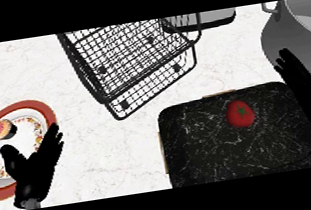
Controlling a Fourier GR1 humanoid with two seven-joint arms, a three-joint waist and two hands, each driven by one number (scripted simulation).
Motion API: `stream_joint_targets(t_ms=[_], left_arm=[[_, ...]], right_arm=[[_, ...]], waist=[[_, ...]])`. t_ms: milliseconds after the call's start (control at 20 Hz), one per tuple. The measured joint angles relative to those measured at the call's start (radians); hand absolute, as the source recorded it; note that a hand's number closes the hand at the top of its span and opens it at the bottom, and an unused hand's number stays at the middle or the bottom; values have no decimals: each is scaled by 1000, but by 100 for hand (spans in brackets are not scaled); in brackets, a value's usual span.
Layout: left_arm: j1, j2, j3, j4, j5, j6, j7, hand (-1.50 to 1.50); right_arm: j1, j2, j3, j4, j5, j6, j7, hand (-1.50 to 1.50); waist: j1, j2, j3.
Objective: Pick the tomato from the tray and place it in the tiered basket
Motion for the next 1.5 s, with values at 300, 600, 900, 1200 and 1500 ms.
stream_joint_targets(t_ms=[300,600,900,1200,1500], left_arm=[[-104,-9,-7,-93,-117,86,-107,0],[-177,-48,-56,-138,-206,147,-160,0],[-202,-94,-97,-137,-276,196,-177,0],[-201,-106,-101,-142,-297,218,-172,0],[-185,-109,-116,-158,-313,222,-169,0]], right_arm=[[-60,25,-162,-52,-190,138,-111,150],[-49,93,-272,25,-416,291,-105,-150],[51,8,-351,63,-550,696,-130,-150],[132,-209,-436,-6,-358,842,-169,-150],[128,-408,-471,-182,-53,813,-159,-150]], waist=[[-10,4,-6],[-12,10,-5],[-4,14,-11],[-15,11,-15],[-9,6,-18]])
